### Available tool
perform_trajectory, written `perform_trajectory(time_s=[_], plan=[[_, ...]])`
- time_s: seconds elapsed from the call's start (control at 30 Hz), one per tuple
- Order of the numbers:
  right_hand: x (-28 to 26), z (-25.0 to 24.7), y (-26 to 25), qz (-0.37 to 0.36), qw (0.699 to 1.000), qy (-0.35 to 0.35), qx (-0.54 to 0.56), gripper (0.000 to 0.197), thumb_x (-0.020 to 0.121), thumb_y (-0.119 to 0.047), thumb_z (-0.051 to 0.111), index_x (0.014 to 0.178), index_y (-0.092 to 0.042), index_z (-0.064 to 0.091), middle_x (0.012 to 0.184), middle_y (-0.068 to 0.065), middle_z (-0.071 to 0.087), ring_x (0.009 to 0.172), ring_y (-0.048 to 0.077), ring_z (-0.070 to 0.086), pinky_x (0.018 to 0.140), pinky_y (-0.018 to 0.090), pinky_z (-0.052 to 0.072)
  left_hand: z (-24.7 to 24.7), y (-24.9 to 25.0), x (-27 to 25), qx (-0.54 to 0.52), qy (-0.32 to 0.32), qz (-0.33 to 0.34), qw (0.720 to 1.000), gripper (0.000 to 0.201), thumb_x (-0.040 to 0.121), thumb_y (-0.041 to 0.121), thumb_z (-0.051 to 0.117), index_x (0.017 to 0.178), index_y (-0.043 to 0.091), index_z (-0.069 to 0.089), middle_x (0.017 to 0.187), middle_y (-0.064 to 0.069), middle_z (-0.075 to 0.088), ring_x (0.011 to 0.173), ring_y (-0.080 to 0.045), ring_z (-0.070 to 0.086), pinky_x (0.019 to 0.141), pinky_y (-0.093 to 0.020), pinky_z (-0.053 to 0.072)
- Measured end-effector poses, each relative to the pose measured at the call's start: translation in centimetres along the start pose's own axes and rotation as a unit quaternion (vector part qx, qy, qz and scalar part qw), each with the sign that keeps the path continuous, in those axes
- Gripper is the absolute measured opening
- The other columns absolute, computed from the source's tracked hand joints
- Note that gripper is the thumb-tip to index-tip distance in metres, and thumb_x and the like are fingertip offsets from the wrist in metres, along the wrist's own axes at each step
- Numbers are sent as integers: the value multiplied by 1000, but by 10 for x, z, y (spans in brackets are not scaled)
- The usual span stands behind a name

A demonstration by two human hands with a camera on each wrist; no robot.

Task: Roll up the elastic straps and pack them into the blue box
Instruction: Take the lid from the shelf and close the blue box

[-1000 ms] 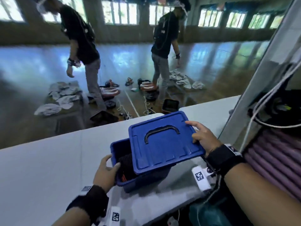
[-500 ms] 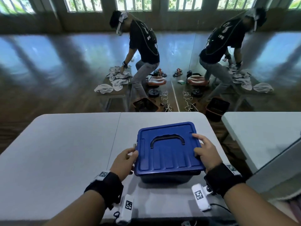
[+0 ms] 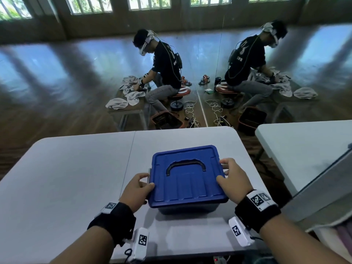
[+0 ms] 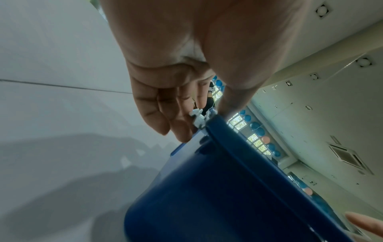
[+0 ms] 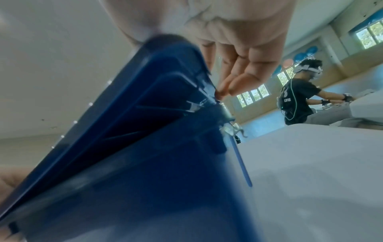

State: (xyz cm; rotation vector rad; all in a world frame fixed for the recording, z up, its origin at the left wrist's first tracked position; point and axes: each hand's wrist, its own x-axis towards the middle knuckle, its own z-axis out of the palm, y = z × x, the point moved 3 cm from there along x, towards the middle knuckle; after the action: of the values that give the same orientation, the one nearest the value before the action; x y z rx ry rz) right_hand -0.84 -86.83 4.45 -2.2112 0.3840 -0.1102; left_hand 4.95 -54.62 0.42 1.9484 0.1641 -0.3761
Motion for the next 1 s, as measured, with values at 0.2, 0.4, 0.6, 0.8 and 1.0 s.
perform_trajectory(time_s=[0.2,0.4,0.6,0.8,1.0], plan=[[7,4,23,58,998,-17,-30,49,85,-24,66,130,-21,47,130,4,51,104,20,57,91,34,49,1,4,0,-49,-15,-32,998,49,95,20,66,138,21,42,103,-13,69,91,-29,69,72,-42,60],[14,13,38,144,979,-79,118,60,90,-20,68,141,-12,38,102,11,69,92,25,68,74,37,56,-2,9,1,-78,-6,-21,997,44,97,15,63,137,17,46,80,-6,65,75,-20,65,77,-44,60],[13,5,37,165,961,-72,208,58,87,-9,72,134,-13,40,100,18,69,89,31,70,68,44,60,-11,11,-1,-74,15,-11,997,37,97,19,61,132,19,49,95,-12,71,75,-22,67,80,-47,59],[17,-13,39,155,961,-42,225,47,84,0,69,125,-9,48,91,18,72,76,26,69,64,37,57,-16,12,0,-91,29,-3,995,32,96,15,61,128,17,52,96,-14,73,72,-24,69,76,-43,59],[20,-12,44,196,946,-34,254,32,86,3,66,115,-8,58,83,19,69,69,26,65,60,34,52,-12,10,2,-138,28,-26,990,34,93,-6,60,124,4,54,84,-17,65,65,-23,65,67,-37,60]])
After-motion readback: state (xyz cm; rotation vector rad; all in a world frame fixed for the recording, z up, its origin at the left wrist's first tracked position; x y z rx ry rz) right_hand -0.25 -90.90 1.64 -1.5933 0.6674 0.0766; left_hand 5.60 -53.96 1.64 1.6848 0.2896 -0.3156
